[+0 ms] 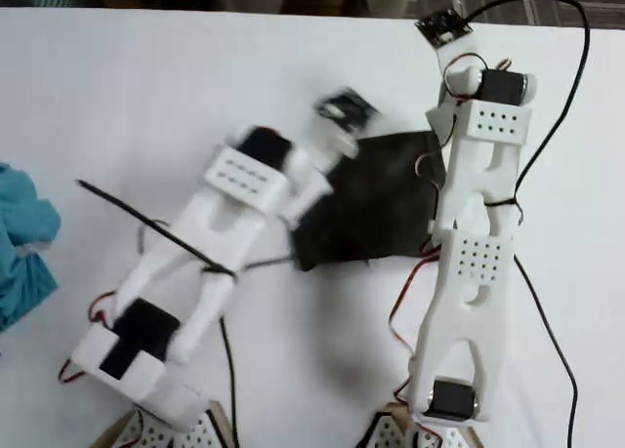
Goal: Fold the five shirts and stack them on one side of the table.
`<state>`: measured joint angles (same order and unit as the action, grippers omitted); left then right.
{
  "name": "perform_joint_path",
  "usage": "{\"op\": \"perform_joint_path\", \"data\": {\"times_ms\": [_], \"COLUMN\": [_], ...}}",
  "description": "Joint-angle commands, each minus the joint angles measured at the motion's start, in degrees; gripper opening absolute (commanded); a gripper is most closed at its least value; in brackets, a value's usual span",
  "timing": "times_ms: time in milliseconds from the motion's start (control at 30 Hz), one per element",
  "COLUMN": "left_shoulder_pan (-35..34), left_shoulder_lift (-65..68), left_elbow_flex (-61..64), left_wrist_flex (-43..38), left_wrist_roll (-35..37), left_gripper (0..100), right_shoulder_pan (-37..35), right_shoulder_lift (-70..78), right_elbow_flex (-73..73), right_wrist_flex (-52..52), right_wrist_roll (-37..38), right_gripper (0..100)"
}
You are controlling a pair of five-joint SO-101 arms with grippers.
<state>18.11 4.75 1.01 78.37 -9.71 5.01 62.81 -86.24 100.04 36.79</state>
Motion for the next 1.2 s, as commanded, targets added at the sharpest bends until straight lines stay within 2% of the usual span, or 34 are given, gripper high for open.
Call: {"op": "perform_joint_path", "data": {"times_ms": [0,100,267,333,433,600,767,1167], "left_shoulder_pan": [-8.4,-13.1,-17.7,-18.4,-18.2,-18.2,-18.2,-18.4], "left_shoulder_lift": [-2.5,-0.4,3.6,4.5,4.7,4.7,4.7,4.7], "left_elbow_flex": [-0.2,-0.1,-0.1,-0.1,0.0,0.0,0.0,0.0], "left_wrist_flex": [0.0,0.3,0.4,0.4,0.4,0.4,1.3,2.5], "left_wrist_roll": [-0.4,-0.3,-0.2,-0.2,-0.2,-0.1,-0.1,-0.1], "left_gripper": [2,4,15,17,17,17,17,17], "right_shoulder_pan": [-0.9,-2.6,-6.5,-8.0,-8.7,-8.4,-10.3,-15.8], "right_shoulder_lift": [-2.4,-6.1,-18.0,-24.1,-31.3,-32.3,-24.6,-8.0], "right_elbow_flex": [3.8,9.4,25.3,34.2,43.3,39.0,33.1,16.9], "right_wrist_flex": [1.3,1.3,1.4,1.4,1.3,-1.0,-5.2,-5.0], "right_wrist_roll": [-0.3,0.4,6.2,12.7,28.8,43.9,44.8,49.1], "right_gripper": [26.7,25.1,22.9,23.1,23.1,23.1,23.1,23.1]}}
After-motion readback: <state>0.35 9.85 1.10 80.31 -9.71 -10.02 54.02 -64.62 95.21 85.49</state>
